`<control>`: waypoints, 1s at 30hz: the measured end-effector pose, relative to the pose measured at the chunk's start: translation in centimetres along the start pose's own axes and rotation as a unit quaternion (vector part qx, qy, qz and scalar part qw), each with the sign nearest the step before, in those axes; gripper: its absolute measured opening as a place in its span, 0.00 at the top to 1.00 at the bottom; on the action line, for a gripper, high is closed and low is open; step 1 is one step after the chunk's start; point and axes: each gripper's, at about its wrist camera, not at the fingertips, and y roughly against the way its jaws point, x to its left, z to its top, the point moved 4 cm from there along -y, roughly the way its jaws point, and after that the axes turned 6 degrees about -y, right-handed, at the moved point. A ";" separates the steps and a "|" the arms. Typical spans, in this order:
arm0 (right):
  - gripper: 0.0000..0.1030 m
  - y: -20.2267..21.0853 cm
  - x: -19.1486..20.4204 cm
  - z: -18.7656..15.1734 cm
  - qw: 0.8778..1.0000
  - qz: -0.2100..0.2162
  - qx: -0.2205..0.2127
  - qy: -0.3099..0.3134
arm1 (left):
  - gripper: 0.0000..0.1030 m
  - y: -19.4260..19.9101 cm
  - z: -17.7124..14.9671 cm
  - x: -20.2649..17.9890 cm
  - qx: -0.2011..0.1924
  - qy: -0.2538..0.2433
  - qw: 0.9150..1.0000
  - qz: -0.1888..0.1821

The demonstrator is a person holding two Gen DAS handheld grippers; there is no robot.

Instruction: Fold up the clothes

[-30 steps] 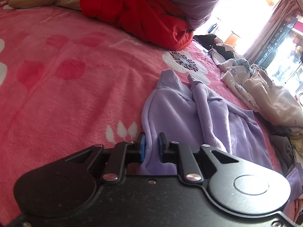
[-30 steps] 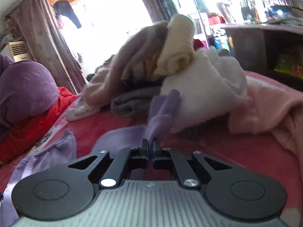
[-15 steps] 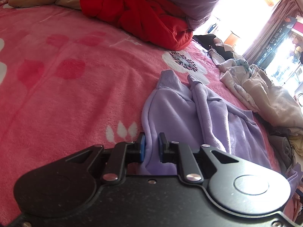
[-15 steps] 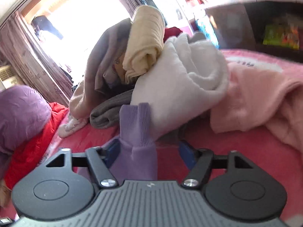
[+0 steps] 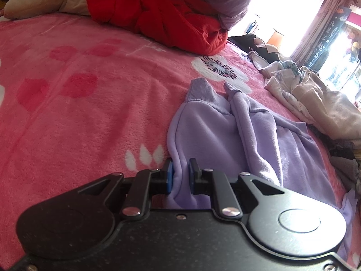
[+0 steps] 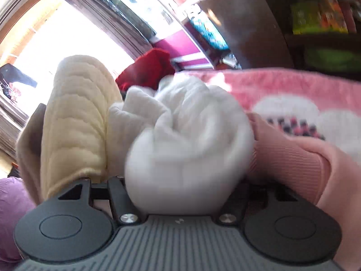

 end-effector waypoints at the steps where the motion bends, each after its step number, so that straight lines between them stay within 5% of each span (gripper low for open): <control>1: 0.38 -0.5 -0.1 0.2 1.000 -0.011 -0.004 0.008 | 0.89 -0.1 0.0 0.0 0.000 0.000 1.000 0.000; 9: 0.22 5.6 -1.8 -2.3 1.000 0.020 0.011 -0.018 | 0.89 0.1 -0.1 0.0 -0.001 0.006 1.000 -0.004; 15: 0.20 13.8 -5.0 -9.1 0.998 0.043 0.007 -0.036 | 0.89 0.6 -0.1 -0.1 -0.003 0.017 1.000 -0.018; 21: 0.20 13.7 -3.9 -15.9 0.997 0.030 0.049 0.058 | 0.89 0.7 -0.4 -0.4 0.000 0.017 1.000 -0.017; 26: 0.34 10.2 -1.6 -16.2 0.994 0.030 0.056 0.089 | 0.89 0.6 -0.4 -0.3 0.002 0.023 1.000 -0.019; 30: 0.62 8.3 -1.0 -16.6 0.994 0.032 0.064 0.088 | 0.89 0.3 -0.3 -0.4 0.004 0.020 1.000 -0.018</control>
